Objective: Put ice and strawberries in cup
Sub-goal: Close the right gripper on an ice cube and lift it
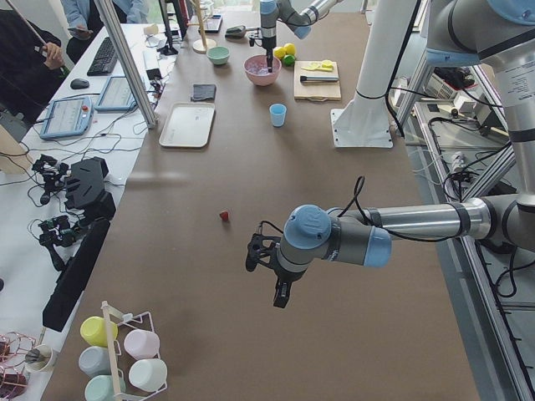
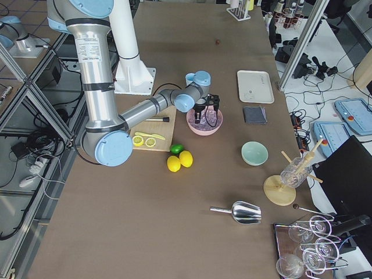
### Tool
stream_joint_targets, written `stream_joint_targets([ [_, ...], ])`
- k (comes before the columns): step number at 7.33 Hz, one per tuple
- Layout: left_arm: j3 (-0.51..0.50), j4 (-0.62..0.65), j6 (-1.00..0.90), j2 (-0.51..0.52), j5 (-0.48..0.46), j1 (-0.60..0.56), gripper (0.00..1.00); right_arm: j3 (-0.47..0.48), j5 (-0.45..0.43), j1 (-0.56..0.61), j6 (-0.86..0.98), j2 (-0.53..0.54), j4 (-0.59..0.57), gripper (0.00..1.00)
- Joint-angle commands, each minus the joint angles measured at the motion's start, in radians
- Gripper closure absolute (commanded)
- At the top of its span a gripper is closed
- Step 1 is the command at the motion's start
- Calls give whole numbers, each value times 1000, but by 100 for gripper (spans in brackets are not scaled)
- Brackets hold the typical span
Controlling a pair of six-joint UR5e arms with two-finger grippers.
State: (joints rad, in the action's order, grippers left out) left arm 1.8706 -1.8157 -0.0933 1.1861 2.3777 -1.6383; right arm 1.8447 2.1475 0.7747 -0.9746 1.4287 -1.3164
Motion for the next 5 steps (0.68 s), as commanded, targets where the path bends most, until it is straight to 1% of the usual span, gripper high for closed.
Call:
stream_joint_targets([
  [1,-2,-19,3,-3,0,0,2,-4,-17,-9,7,-2,0,51],
  [2,-2,-19,3,-3,0,0,2,-4,-20,-9,8,-2,0,58],
  [3,-2,-19,3,-3,0,0,2,-2,-20,-9,8,1,0,70],
  [4,-2,-19,3,-3,0,0,2,2,-17,-8,8,-1,0,98],
  [5,-2,-19,3,-2,0,0,2,8,-12,-6,10,-1,0,100],
])
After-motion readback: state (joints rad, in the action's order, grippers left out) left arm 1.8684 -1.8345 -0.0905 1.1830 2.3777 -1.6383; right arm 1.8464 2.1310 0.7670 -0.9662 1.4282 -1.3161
